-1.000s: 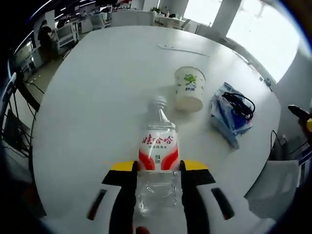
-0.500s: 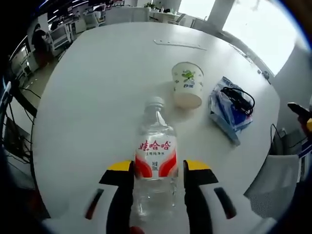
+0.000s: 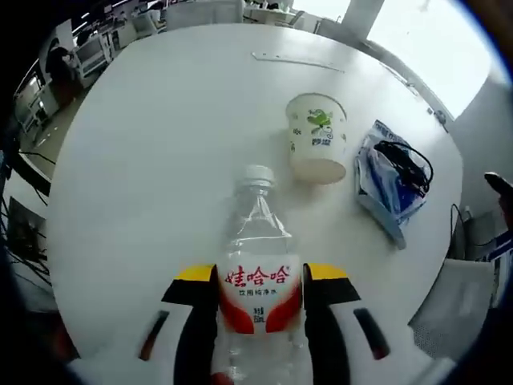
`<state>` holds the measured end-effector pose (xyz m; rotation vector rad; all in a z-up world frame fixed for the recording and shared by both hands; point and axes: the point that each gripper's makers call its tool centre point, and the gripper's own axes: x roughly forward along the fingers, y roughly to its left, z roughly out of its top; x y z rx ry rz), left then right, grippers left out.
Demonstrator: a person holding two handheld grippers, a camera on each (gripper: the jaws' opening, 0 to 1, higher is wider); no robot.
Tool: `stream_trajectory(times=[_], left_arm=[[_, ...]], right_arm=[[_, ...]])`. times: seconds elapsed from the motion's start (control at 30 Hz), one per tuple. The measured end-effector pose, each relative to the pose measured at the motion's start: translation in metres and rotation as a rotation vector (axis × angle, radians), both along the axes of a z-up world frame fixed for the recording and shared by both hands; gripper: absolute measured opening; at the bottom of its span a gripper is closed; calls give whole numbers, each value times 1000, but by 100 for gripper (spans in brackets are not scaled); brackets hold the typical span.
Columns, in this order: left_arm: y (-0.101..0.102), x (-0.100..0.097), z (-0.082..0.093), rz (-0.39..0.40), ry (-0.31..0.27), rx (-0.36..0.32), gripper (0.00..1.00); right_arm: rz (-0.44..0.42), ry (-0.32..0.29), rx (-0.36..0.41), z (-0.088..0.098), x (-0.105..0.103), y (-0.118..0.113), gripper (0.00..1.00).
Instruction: Arrange the tabletop items into an orderly group along one side of the table until the central work area is clear of visible clutter.
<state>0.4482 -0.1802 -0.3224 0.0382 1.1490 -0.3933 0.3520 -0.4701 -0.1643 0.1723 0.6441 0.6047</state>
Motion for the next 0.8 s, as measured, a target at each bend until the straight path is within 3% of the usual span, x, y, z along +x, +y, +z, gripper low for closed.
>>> stream_trajectory(times=[0.17,0.33,0.8], left_arm=[[-2,-4,2,2,15,1,40],[-1,-8,1,71,46,-47,38],[6,-15,5,81,1,-42,36]], right_arm=[[5,2,0,0,0,1,74],[11,3,2,-2,-1,6,74],[15,2,0,-5,-8,5,73]])
